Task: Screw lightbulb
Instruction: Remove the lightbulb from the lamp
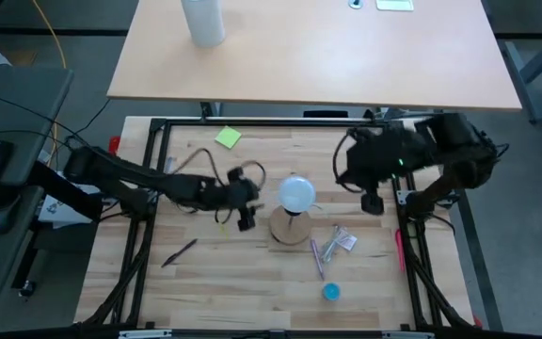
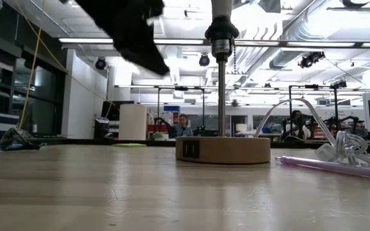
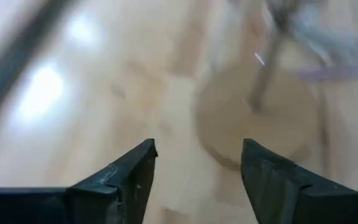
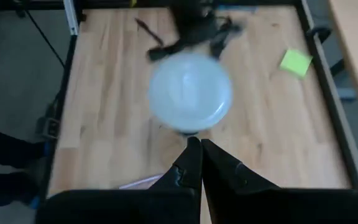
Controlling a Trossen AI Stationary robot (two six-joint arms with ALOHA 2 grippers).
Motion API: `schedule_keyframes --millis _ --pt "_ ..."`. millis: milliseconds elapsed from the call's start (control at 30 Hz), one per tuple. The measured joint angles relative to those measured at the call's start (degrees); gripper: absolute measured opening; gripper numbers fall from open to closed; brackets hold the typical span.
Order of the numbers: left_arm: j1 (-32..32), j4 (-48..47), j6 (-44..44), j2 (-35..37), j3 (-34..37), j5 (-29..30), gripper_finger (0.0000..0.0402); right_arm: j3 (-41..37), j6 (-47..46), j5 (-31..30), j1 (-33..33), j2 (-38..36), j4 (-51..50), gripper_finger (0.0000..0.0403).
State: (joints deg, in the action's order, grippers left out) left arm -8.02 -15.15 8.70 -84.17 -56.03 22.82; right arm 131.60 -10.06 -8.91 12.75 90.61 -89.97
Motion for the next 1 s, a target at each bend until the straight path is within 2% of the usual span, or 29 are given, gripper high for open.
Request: schedule_keyframes --millis 100,167,233,300,467,667,867,1000 --pt "2.3 1.6 -1.8 5.4 0.0 3.3 0.0169 -5.8 -7.1 -3.0 5.4 -2.5 0.6 0.0000" --pt "4.3 3.1 -2.4 8.0 -0.1 3.4 0.0118 -11.2 -13.0 -6.3 9.8 -4.2 1.3 0.0000" --pt "6.6 4.9 -3.1 9.7 -0.1 2.2 0.0048 -17.5 -17.8 -9.3 13.5 -5.6 4.8 0.0000" --pt "9.1 8.7 -3.3 10.3 -0.1 -0.3 0.0015 -24.4 -21.0 -11.5 16.6 -6.9 12.5 0.0000" --pt "12.7 12.1 -4.4 8.2 -3.4 -8.4 0.0002 -37.6 -20.9 -16.5 18.0 -7.7 35.6 0.0000" --pt "13.2 13.9 -11.0 2.9 -10.7 -16.1 0.0000 -45.8 -19.2 -21.3 16.2 -6.9 50.7 0.0000" --pt "13.0 14.0 -12.0 -2.3 -14.4 -21.6 0.0000 -46.8 -19.5 -27.5 16.1 -6.9 51.6 0.0000" --pt "12.5 14.3 -11.9 -3.3 -15.4 -22.9 0.0000 -46.8 -19.5 -28.0 16.1 -6.9 51.0 0.0000"
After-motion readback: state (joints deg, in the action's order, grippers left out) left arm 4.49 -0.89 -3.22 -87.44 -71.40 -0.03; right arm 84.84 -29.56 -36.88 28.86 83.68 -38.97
